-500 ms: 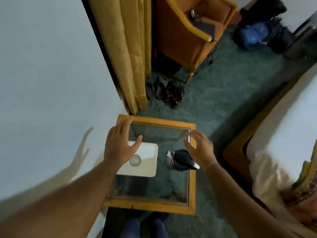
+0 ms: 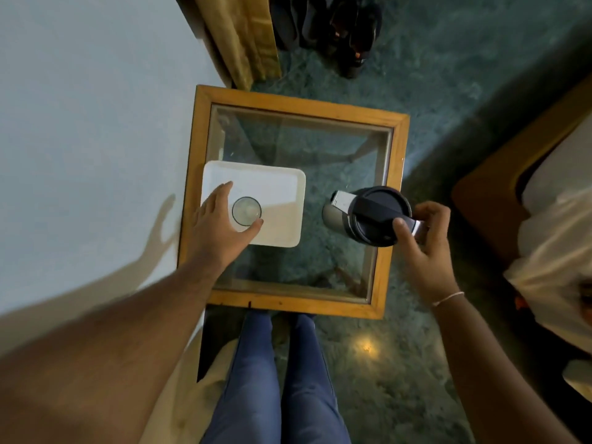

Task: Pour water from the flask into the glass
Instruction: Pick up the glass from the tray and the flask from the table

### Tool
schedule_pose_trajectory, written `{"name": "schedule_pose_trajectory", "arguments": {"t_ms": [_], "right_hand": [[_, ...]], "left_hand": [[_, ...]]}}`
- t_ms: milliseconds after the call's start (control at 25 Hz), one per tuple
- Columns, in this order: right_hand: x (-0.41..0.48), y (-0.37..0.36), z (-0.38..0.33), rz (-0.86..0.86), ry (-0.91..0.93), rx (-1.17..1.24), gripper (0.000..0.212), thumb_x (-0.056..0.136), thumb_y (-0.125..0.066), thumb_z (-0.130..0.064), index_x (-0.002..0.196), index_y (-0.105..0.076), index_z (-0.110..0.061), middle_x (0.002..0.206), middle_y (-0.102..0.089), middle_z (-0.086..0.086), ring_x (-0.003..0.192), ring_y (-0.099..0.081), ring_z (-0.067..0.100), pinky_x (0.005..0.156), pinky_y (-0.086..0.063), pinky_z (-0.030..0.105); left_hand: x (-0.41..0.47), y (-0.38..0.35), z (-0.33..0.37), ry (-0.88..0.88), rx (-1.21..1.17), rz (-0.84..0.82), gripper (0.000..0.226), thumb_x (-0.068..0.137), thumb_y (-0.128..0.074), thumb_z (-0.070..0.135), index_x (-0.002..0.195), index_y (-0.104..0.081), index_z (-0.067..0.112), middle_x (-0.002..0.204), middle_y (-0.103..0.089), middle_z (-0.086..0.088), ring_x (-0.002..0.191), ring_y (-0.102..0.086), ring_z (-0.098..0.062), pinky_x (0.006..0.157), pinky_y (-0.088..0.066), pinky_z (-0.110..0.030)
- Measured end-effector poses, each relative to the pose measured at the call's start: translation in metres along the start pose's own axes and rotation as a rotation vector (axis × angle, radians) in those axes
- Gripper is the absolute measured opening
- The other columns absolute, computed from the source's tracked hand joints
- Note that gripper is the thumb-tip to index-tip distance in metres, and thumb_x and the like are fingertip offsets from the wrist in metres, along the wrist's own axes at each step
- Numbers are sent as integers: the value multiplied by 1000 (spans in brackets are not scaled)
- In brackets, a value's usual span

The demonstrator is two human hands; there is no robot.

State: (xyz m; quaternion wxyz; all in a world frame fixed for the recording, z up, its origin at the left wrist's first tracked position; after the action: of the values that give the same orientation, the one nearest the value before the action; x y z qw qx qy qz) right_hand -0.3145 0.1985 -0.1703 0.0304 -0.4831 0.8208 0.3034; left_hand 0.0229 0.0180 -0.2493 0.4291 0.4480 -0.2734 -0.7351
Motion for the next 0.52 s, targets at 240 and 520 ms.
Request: {"name": "schedule_pose_trajectory", "arguments": {"t_ms": [240,520], "right_hand": [[18,4,24,-211,-61,127,61,103,-42,-50,100,-60,8,95,-59,34,85,-58,36,78,-45,38],[21,3,34,-379,-151,177,84,97,-45,-72,75,-63,7,72,-54,31,64,-48,39,70,-42,31]], "left_hand": [[4,-43,-19,189,-250,-97,100,83,-93,50,165,-36,36,167,-55,-3,144,-60,-32,111,-60,-56],[29,-70,-31,224,-358,-64,83,87,-91,48,157,-49,32,153,-62,3,129,-57,-19,111,-53,-41]]}}
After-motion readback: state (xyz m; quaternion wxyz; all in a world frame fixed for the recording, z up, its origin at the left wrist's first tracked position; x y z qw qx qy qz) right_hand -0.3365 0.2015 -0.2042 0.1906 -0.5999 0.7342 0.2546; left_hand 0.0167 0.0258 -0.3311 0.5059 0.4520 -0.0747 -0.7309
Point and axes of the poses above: each hand's wrist, its own x-axis towards the middle knuckle, its own y-axis out of the back of the hand, z = x × y, the point moved 4 cm from there along x, towards the middle knuckle
